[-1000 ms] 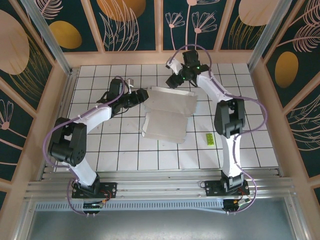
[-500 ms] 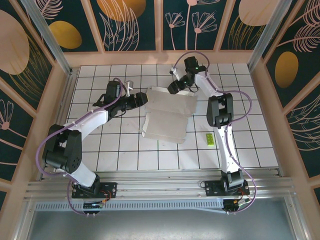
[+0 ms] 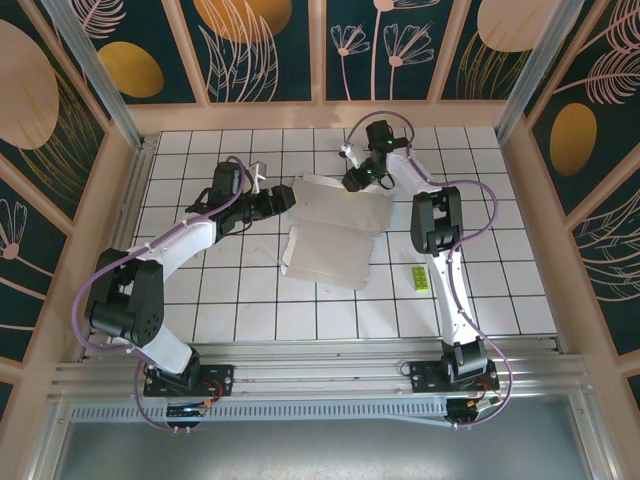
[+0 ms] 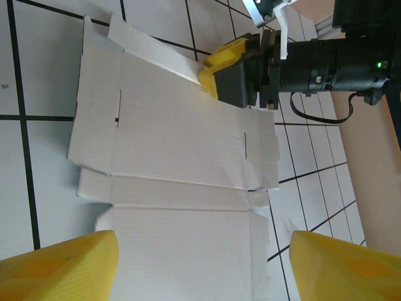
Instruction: Fold the paper box
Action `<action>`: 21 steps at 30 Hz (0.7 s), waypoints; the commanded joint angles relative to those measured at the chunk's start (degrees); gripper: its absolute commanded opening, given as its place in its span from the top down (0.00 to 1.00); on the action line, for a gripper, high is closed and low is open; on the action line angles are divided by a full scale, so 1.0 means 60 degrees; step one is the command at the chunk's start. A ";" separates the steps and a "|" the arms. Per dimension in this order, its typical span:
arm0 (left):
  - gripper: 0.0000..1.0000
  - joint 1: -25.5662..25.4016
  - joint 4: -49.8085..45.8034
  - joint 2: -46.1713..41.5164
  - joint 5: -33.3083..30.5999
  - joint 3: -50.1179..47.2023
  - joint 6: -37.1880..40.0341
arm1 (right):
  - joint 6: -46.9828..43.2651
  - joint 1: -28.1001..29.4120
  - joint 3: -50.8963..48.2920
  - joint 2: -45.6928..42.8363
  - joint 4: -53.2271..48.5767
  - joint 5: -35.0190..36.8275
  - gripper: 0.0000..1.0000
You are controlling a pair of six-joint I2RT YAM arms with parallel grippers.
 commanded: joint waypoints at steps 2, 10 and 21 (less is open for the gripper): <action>0.27 -0.0066 -0.0192 -0.0034 -0.0123 0.0152 0.0060 | 0.0023 0.0268 -0.0280 -0.0415 -0.0007 0.0792 0.83; 0.27 -0.0067 -0.0469 -0.0490 -0.0901 0.0419 0.0269 | -0.1327 0.1156 -0.3771 -0.3721 0.3373 0.3407 1.00; 0.42 -0.0067 0.3450 -0.0419 -0.0074 0.0182 -0.4717 | -0.6378 0.2973 -1.0676 -0.7164 1.2045 0.8951 1.00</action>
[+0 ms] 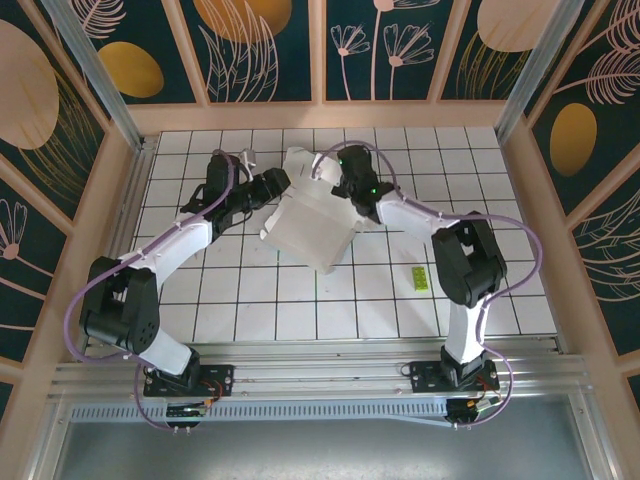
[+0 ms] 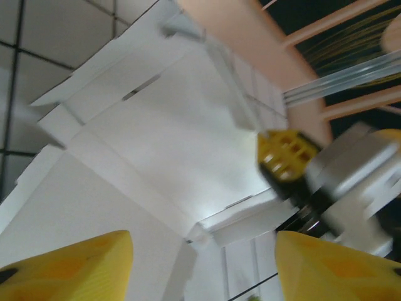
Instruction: Fold the paper box
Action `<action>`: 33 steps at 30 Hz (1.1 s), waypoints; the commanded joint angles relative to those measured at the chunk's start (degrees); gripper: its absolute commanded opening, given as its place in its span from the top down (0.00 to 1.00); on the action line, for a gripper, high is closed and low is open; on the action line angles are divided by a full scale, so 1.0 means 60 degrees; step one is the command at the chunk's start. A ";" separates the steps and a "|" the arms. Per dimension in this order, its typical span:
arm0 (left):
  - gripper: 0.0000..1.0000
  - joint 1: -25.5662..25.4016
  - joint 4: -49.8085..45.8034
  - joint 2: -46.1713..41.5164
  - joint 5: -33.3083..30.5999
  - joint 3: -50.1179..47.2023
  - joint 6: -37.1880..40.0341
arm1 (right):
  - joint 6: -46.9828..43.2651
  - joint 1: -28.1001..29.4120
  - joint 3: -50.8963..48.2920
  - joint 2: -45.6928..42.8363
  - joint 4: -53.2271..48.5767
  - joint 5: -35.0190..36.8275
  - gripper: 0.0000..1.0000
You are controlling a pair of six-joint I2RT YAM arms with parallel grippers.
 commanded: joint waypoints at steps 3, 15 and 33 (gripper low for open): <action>0.47 -0.0070 0.4251 0.0552 0.0831 -0.0168 -0.3560 | -0.3068 0.0393 -0.1911 -0.0532 0.4850 0.2114 1.00; 0.31 -0.0206 0.6102 0.2509 0.0569 0.0051 -0.4882 | -0.3487 0.0957 -0.2539 -0.0895 0.5692 0.2300 1.00; 0.65 -0.0330 0.9032 0.4461 0.1211 0.0784 -0.6302 | -0.3088 0.1653 -0.2678 -0.0868 0.5284 0.2307 1.00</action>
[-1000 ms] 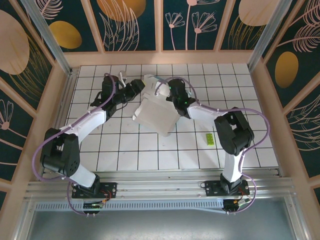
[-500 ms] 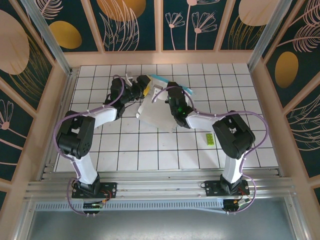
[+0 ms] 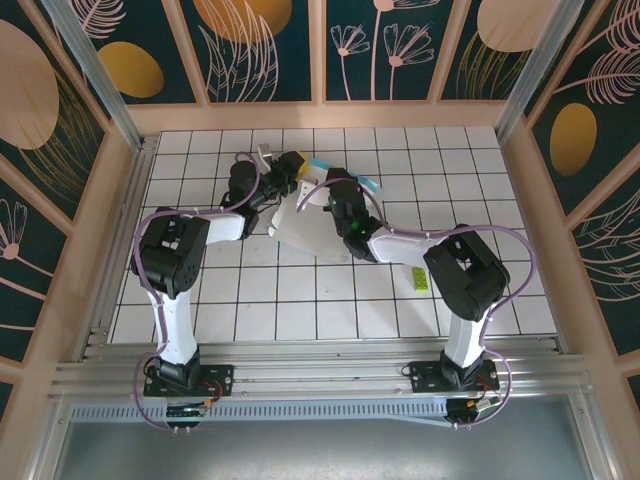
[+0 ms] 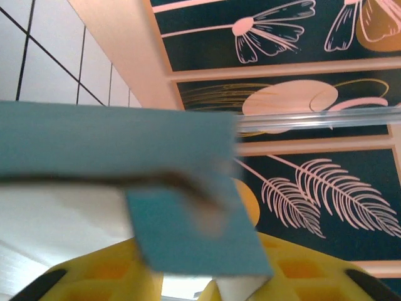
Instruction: Fold the paper box
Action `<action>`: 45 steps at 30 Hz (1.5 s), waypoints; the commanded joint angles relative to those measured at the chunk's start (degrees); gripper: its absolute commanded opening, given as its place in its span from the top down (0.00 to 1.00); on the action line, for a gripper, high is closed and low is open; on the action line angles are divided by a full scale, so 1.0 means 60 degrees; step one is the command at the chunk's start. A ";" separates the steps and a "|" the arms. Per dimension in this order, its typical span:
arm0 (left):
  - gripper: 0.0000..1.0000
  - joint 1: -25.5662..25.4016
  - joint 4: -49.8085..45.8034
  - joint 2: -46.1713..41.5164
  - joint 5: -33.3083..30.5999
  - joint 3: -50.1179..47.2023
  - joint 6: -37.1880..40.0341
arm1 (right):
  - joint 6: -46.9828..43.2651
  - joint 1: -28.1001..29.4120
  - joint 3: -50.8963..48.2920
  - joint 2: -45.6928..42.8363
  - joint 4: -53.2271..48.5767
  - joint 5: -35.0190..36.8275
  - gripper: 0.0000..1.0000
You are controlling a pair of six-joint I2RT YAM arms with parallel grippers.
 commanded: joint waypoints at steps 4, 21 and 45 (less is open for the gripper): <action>0.67 -0.0061 0.0958 0.0392 0.0186 0.0403 -0.0500 | 0.0497 0.0328 -0.0228 -0.0242 -0.0012 0.0095 1.00; 0.88 -0.0074 -0.0518 0.0500 0.0268 0.0550 0.0013 | 0.4604 0.0351 0.1293 -0.0688 -0.4939 -0.1686 0.47; 0.84 -0.0152 -0.6293 -0.0246 0.0332 0.1958 0.0860 | 0.8017 -0.0745 0.4683 0.0371 -0.9828 -0.4072 0.25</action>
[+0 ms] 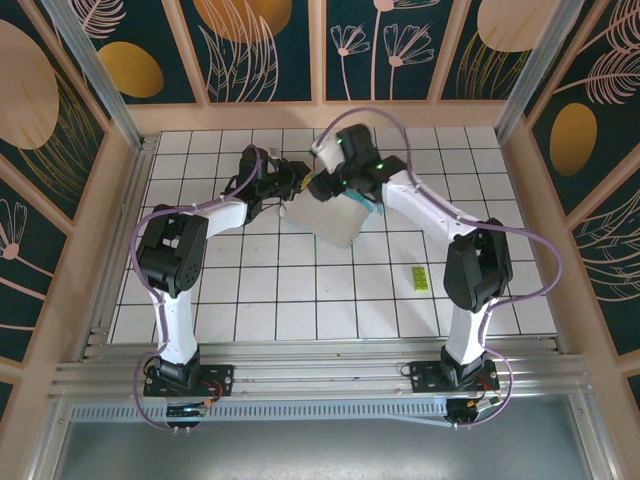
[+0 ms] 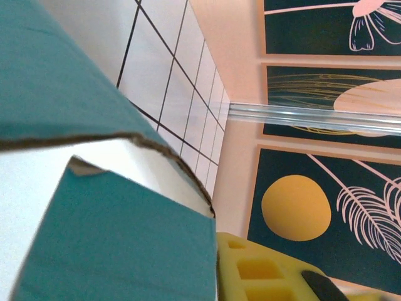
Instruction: Fold the paper box
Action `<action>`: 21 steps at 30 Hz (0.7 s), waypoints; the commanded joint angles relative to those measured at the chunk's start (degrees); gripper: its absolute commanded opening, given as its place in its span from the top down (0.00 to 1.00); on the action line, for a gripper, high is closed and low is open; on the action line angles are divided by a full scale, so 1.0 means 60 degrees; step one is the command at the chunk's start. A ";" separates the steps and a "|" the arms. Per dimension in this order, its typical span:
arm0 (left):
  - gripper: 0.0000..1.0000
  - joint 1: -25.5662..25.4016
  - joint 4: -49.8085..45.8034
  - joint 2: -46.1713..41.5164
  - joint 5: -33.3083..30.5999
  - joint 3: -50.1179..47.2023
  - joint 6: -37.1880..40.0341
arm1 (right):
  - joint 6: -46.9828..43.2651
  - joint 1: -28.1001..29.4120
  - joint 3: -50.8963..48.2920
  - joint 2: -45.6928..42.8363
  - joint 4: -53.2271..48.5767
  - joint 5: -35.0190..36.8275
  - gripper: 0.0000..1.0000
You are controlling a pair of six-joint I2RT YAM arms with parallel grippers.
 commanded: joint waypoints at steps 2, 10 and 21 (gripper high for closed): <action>0.83 -0.0100 -0.1441 -0.0355 0.0103 0.0341 -0.0563 | -0.2262 0.0686 -0.0984 0.0177 0.1650 0.2879 0.30; 0.80 -0.0097 -0.2105 -0.0365 0.0058 0.0374 -0.0596 | -0.3789 0.0773 -0.2464 0.0355 0.4582 0.4966 0.53; 0.90 -0.0097 -0.2257 -0.0156 -0.0008 0.0433 -0.0542 | -0.4774 0.0659 -0.3637 -0.0623 0.5875 0.4127 0.37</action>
